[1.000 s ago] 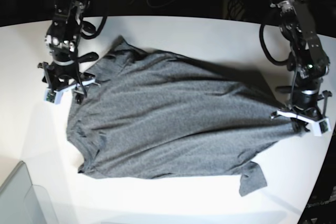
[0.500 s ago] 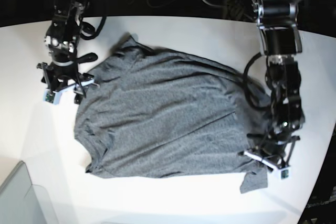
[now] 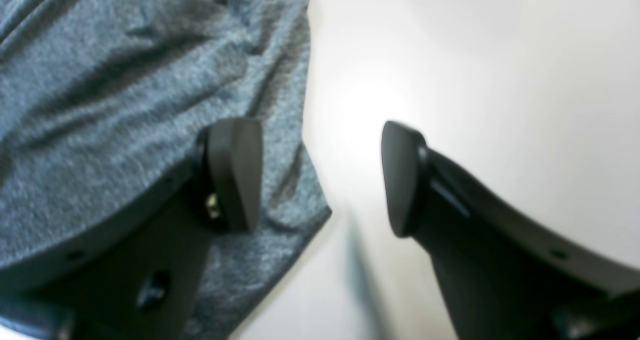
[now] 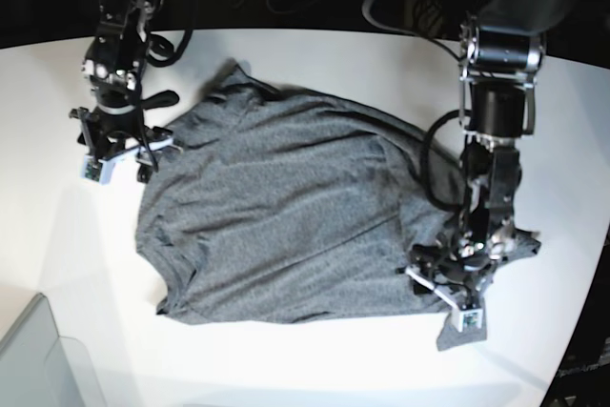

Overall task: Layout the t-shirt on the table in an organized manner, then fold the t-shirt properly
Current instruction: 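Grasp the shirt hem corner with the left gripper and pull it outward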

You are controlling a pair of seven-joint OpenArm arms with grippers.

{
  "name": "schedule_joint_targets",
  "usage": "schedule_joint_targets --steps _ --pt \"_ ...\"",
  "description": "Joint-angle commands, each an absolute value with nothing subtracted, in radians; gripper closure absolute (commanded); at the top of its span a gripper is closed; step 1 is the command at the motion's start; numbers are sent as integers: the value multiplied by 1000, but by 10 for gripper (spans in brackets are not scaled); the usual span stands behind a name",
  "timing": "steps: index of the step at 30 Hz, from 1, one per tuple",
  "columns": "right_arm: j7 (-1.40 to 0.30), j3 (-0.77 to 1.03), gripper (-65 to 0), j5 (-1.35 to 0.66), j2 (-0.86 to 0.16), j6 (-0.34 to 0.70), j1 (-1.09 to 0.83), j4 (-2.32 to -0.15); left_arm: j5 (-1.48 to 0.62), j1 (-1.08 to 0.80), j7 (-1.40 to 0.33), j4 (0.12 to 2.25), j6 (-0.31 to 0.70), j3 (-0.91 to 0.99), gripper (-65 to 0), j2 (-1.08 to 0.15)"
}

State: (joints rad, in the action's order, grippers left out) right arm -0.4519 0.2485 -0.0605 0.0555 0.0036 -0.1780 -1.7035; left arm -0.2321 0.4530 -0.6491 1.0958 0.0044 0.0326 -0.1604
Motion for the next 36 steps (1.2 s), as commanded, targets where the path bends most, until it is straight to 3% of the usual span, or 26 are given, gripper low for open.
schedule_joint_targets --steps 1,4,8,33,36 --pt "-429 249 -377 -64 53 5 -168 -1721 -228 430 -644 1162 -1 76 -342 -174" --pt "-429 249 -377 -64 53 5 -168 -1721 -228 303 -644 1314 1 223 -342 -166" --pt "-429 249 -377 -65 54 5 -166 -1719 -228 252 -642 1277 5 325 -343 -165" --pt "-429 251 -377 -62 51 5 -170 -1704 -219 231 -486 1076 5 334 -340 -176" --pt "-429 252 -377 -61 51 5 -170 -1704 -225 225 -486 1079 5 338 -256 -176"
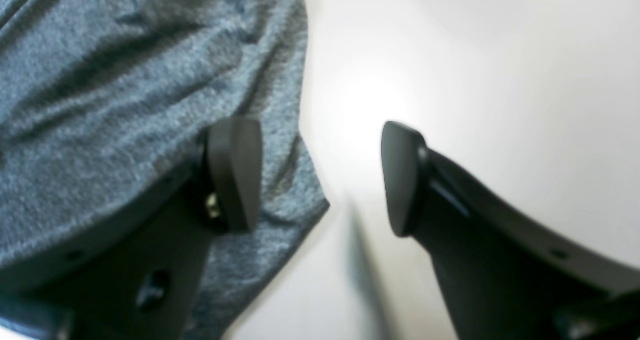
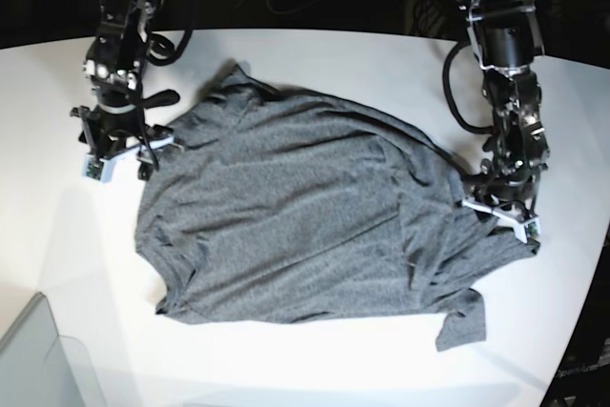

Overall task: Layout the t-shirt on the table in an organized manner, then fold the t-shirt properly
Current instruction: 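Grasp the shirt hem corner with the left gripper and pull it outward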

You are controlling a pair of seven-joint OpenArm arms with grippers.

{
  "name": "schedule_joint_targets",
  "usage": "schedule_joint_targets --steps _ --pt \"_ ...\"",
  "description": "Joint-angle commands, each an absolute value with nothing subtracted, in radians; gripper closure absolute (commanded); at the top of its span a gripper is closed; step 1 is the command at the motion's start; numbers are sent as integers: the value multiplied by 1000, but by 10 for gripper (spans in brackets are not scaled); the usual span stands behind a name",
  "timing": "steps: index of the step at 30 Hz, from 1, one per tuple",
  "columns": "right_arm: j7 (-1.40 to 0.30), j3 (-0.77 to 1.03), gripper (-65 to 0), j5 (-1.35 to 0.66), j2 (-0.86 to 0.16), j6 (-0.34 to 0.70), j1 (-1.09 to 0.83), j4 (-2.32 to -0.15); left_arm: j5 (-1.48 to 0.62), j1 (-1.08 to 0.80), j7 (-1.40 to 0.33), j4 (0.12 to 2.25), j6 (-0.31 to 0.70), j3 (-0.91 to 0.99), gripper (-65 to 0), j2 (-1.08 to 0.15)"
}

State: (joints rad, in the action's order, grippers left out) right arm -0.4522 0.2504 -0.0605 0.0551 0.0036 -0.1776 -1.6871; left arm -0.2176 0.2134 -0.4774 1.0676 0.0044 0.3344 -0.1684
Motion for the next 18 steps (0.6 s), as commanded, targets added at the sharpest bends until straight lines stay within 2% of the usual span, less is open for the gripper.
schedule_joint_targets --steps 1,4,7,9,14,18 --pt "-429 254 -377 -61 51 5 -170 -1704 -228 223 -486 1081 5 338 -197 -176" --pt "-429 254 -377 -61 51 5 -170 -1704 -228 222 -496 1086 5 357 0 -183" --pt "-429 254 -377 -61 51 5 -170 -1704 -228 179 -498 1150 5 424 -19 -182" --pt "-429 254 -377 -61 51 5 -170 -1701 -229 139 -498 1233 5 456 0 -179" --pt "-423 251 -377 -61 51 5 -168 -1684 -229 -19 -501 1527 5 539 -2 -127" --pt "-429 249 -378 -61 51 5 -170 -1684 -229 -136 -602 1745 5 628 -2 -56"
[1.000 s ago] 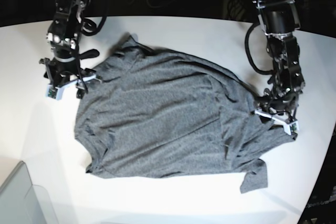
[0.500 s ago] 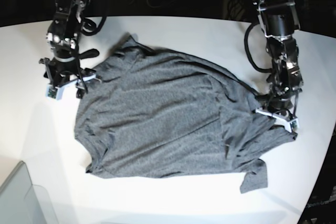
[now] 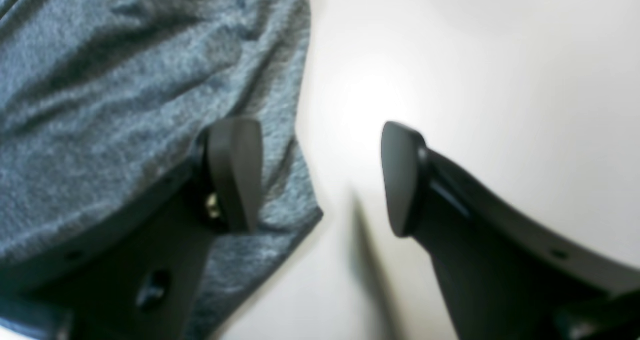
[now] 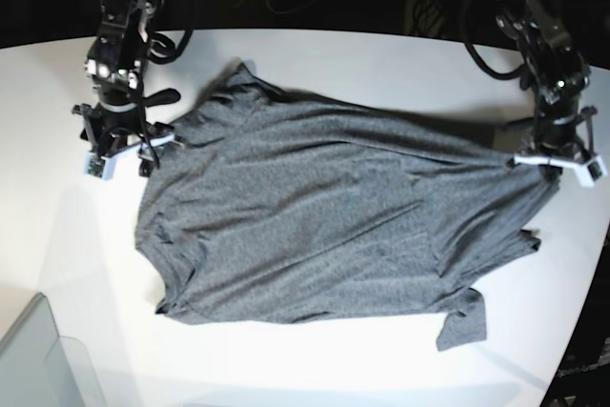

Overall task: Layout the t-shirt on the table in an organized manner, then fold the t-shirt properly
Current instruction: 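Grasp the shirt hem corner with the left gripper and pull it outward, then hold the shirt edge with both grippers and pull it taut to straighten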

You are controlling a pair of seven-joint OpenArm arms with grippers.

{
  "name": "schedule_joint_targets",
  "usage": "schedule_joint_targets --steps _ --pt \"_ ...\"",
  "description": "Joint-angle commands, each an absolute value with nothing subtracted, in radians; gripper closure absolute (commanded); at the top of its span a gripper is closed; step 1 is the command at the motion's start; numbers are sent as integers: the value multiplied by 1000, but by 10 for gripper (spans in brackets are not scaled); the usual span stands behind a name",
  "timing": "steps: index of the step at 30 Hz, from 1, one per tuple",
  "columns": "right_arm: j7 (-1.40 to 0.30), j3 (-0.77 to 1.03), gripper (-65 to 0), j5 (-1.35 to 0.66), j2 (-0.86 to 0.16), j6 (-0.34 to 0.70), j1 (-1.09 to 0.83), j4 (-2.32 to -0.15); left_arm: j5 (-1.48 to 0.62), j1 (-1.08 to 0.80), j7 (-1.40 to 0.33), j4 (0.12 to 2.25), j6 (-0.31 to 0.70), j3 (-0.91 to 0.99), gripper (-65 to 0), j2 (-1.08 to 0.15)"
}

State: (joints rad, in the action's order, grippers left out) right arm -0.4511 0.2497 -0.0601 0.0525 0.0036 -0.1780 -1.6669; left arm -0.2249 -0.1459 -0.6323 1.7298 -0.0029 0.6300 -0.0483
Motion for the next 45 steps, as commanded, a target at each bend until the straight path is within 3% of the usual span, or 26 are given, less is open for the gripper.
schedule_joint_targets --steps 1,5,14,20,35,45 --pt "-429 249 -379 -61 51 5 -170 -1684 -229 -156 -633 1790 5 657 -2 -38" --pt "-429 248 -381 -61 51 5 -197 -1693 -229 -231 -707 1894 5 759 -2 39" --pt "-429 185 -394 -65 50 8 -355 -1790 -229 -314 -708 1900 5 883 -2 114" --pt "-429 74 -460 -65 50 8 -476 -1874 -229 -312 -710 1897 5 909 -2 113" --pt "-423 -137 -462 -65 58 4 -593 -1845 -229 -302 -711 1897 5 903 -2 111" --pt "-429 93 -464 -65 50 2 -463 -1821 -229 -303 -710 1897 5 908 -2 105"
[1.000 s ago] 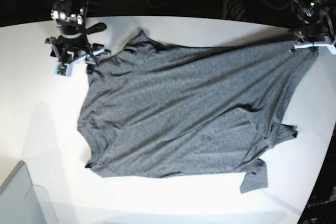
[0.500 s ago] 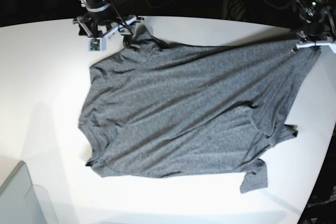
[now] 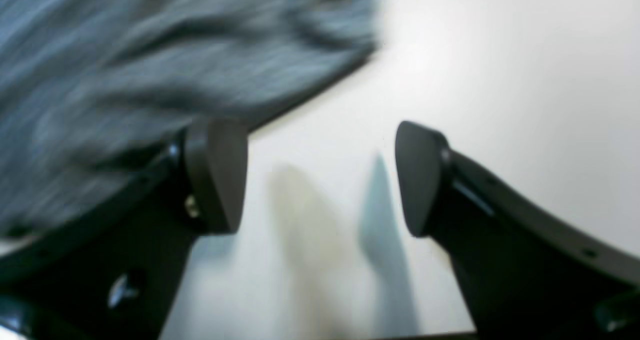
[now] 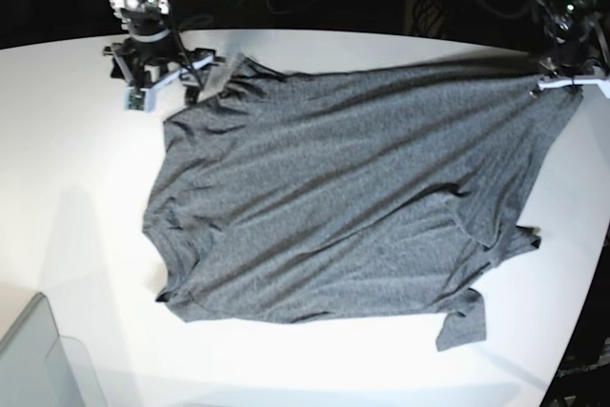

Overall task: Layout the t-shirt on the table in an organized manner, then fold the t-shirt properly
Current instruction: 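Hold the shirt edge with both grippers and pull it taut to straighten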

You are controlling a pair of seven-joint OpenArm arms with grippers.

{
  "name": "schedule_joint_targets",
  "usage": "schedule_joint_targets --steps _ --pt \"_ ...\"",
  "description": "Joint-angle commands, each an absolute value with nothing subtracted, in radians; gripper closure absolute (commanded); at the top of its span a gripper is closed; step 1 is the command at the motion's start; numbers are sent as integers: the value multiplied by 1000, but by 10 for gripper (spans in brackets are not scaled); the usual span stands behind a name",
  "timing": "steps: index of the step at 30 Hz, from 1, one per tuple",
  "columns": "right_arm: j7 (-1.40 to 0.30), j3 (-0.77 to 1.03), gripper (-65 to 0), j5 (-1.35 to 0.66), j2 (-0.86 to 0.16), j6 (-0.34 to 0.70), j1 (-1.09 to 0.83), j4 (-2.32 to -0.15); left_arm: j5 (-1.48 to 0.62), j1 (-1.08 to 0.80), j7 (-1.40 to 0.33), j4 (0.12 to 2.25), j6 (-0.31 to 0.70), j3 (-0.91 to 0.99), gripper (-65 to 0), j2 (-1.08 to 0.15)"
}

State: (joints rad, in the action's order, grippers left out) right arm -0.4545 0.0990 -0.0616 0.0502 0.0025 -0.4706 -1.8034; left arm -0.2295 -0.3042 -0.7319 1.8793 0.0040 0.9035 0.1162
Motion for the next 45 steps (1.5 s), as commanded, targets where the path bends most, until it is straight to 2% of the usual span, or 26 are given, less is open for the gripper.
schedule_joint_targets --steps 1,5,13,22,41,43,45 --pt "-430 113 -464 -65 50 2 -443 -1819 -229 -303 -710 1897 5 908 -2 105" --pt "-430 177 -466 -65 50 5 -394 -1811 -229 -303 -710 1897 5 906 -2 105" --pt "-430 171 -463 -65 42 5 -361 -1738 -229 -302 -708 1896 5 906 -2 105" --pt "-426 -50 -463 -65 62 7 -526 -1848 -229 -274 -713 1896 5 903 -2 105" --pt "-423 -185 -461 -65 62 7 -475 -1762 -228 -240 -708 1857 5 906 -2 105" --pt "-423 -185 -452 -65 62 7 -464 -1732 -228 -239 -708 1847 5 906 -2 105" --pt "-421 -185 -402 -65 59 7 -449 -1715 -228 -237 -708 1845 5 906 -2 105"
